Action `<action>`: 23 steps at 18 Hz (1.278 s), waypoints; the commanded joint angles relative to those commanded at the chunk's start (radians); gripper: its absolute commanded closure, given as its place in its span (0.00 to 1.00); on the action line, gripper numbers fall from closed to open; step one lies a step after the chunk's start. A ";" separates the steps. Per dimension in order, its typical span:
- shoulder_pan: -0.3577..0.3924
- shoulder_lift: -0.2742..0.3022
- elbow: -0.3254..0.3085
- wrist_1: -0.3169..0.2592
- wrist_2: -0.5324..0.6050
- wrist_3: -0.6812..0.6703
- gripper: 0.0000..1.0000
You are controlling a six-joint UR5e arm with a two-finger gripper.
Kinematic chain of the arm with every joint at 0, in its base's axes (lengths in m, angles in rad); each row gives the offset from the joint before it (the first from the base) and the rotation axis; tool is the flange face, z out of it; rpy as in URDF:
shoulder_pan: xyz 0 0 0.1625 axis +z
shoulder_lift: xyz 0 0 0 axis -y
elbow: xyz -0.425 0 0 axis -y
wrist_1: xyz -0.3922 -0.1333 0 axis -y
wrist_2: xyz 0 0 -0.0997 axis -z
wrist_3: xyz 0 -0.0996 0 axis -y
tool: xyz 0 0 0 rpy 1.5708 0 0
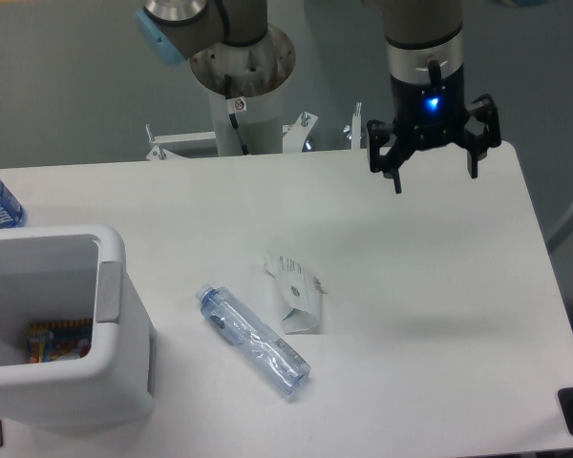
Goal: Place the trash in the trash can
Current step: 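Move the open gripper toward the crumpled white paper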
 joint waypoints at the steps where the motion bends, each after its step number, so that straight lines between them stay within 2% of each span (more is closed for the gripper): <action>1: 0.000 0.000 0.000 0.000 0.000 0.000 0.00; 5: -0.002 0.000 -0.003 0.002 0.000 0.000 0.00; 8: -0.008 0.003 -0.029 0.017 0.003 -0.003 0.00; 15: -0.012 -0.002 -0.061 0.014 0.003 -0.014 0.00; 23: -0.015 -0.021 -0.152 0.018 -0.011 -0.009 0.00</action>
